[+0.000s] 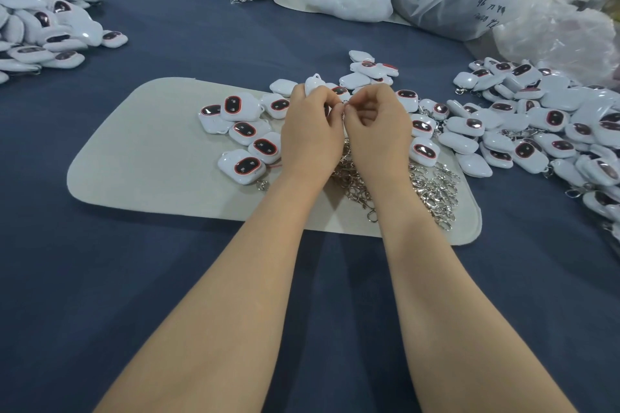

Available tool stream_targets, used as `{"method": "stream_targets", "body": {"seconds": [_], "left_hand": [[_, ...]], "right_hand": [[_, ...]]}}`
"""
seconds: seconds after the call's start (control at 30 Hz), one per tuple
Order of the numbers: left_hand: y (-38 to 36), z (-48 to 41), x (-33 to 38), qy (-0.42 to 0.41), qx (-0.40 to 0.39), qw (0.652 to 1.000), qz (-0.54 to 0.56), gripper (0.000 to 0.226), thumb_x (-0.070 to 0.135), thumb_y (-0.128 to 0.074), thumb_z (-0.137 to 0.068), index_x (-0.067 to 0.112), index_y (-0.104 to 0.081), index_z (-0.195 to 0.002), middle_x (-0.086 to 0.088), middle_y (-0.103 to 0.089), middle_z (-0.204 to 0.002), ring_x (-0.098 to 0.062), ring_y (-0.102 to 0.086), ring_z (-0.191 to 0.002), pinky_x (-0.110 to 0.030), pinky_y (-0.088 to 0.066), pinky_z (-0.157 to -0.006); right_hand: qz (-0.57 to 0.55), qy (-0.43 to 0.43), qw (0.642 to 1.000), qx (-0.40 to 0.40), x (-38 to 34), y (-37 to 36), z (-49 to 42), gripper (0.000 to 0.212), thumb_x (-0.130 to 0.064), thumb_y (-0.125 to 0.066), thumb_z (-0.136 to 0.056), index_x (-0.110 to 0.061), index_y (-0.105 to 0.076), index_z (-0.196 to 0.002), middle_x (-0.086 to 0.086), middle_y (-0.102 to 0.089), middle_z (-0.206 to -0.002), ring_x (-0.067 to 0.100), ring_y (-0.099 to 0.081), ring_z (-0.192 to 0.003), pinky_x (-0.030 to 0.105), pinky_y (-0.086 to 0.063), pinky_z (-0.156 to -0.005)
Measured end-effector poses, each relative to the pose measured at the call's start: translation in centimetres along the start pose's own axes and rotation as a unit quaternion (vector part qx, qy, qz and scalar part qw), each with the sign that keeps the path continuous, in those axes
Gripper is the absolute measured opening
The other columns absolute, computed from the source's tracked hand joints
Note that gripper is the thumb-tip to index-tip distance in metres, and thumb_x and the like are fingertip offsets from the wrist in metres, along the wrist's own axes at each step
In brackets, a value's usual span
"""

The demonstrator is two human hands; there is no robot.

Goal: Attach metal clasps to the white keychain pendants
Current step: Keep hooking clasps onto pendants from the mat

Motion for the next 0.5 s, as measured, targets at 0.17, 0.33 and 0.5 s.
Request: {"method": "stream_targets", "body": {"seconds": [0.17, 0.33, 0.5], "left_hand": [[0.07, 0.18, 0.27, -0.004, -0.010, 1.000, -0.025, 0.014, 0.017, -0.050, -0.095, 0.010, -0.062, -0.099, -0.008, -0.050, -0.113, -0.022, -0.054, -0.084, -0.034, -0.045, -0.079], [0.18, 0.30, 0.46, -0.012, -0.019, 0.999, -0.048, 0.016, 0.018, -0.048, -0.096, 0.010, -0.061, -0.102, -0.009, -0.049, -0.117, -0.026, -0.056, -0.087, -0.037, -0.045, -0.080], [0.17, 0.26, 0.36, -0.015, -0.019, 0.998, -0.062, 0.017, 0.019, -0.047, -0.097, 0.010, -0.060, -0.102, -0.009, -0.048, -0.117, -0.027, -0.056, -0.085, -0.037, -0.045, -0.078]], "right_hand": [[0.016, 0.010, 1.000, -0.012, -0.10, -0.17, 0.03, 0.016, 0.002, -0.056, -0.084, -0.014, -0.055, -0.086, -0.013, -0.055, -0.076, 0.000, -0.052, -0.067, 0.014, -0.047, -0.071], [0.038, 0.016, 0.999, -0.014, -0.11, -0.14, 0.06, 0.012, 0.001, -0.056, -0.083, -0.011, -0.057, -0.085, -0.007, -0.057, -0.077, 0.009, -0.053, -0.071, 0.022, -0.049, -0.073], [0.045, 0.034, 0.998, -0.021, -0.30, -0.24, 0.16, 0.009, 0.002, -0.055, -0.083, -0.006, -0.058, -0.084, -0.002, -0.058, -0.078, 0.020, -0.056, -0.074, 0.029, -0.049, -0.072]]}}
Point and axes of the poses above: each hand's wrist, its own z-axis away from the middle knuckle, its own y-axis out of the back of the hand, x = y × z, the point moved 7 cm from there along -z, towards the middle knuckle
